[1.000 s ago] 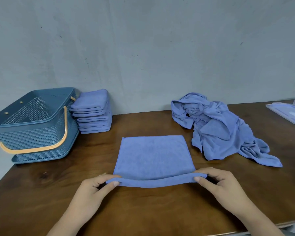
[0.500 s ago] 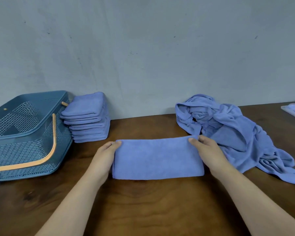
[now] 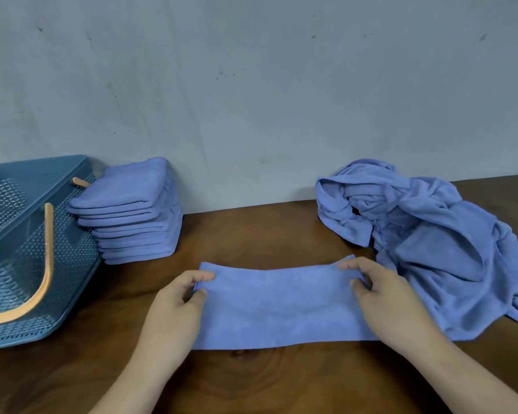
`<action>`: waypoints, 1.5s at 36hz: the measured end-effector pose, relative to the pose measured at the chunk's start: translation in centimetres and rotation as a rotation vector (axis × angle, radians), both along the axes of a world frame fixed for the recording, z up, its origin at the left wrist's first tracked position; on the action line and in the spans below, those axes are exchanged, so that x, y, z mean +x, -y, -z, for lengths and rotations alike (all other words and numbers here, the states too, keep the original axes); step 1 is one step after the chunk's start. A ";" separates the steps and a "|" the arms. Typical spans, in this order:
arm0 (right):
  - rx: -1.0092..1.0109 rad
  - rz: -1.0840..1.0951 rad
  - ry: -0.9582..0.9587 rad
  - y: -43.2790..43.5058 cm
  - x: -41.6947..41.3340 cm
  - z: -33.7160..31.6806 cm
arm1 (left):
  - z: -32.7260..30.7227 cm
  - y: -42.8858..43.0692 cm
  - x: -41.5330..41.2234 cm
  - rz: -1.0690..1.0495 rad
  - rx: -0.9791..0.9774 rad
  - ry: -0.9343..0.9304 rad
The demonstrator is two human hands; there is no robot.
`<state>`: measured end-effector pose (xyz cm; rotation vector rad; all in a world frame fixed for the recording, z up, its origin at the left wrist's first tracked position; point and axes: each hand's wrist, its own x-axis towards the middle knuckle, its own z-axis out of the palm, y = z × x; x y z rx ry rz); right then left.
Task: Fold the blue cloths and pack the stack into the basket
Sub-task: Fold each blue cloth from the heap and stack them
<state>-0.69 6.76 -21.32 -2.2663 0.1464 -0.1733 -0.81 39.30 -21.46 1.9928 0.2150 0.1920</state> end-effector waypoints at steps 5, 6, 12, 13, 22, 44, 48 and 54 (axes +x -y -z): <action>-0.001 0.023 0.035 0.3 0.3 0.3 | 0.5 -0.6 0.2 0.054 0.078 0.002; 0.002 0.023 0.049 0.3 0.4 0.4 | 0.4 -0.6 0.1 0.059 0.092 -0.007; 0.072 -0.025 0.050 -0.1 0.8 0.3 | -0.5 -0.1 -0.2 0.047 0.066 0.034; 0.077 -0.044 0.029 -0.3 0.6 0.2 | -0.4 0.0 -0.2 0.040 0.069 0.050; -0.207 -0.071 0.015 -0.3 0.3 0.7 | -0.4 -0.4 -0.1 -0.018 0.145 0.040; -0.663 -0.058 -0.106 0.0 -1.3 -1.1 | -2.2 -1.8 -1.1 0.140 0.652 -0.057; -0.669 -0.099 0.134 -1.7 -1.3 -1.6 | -2.4 -0.5 -1.4 0.098 0.919 0.121; -0.551 -0.500 0.005 -5.0 -1.8 -0.6 | -0.7 4.8 -2.5 0.518 0.899 0.122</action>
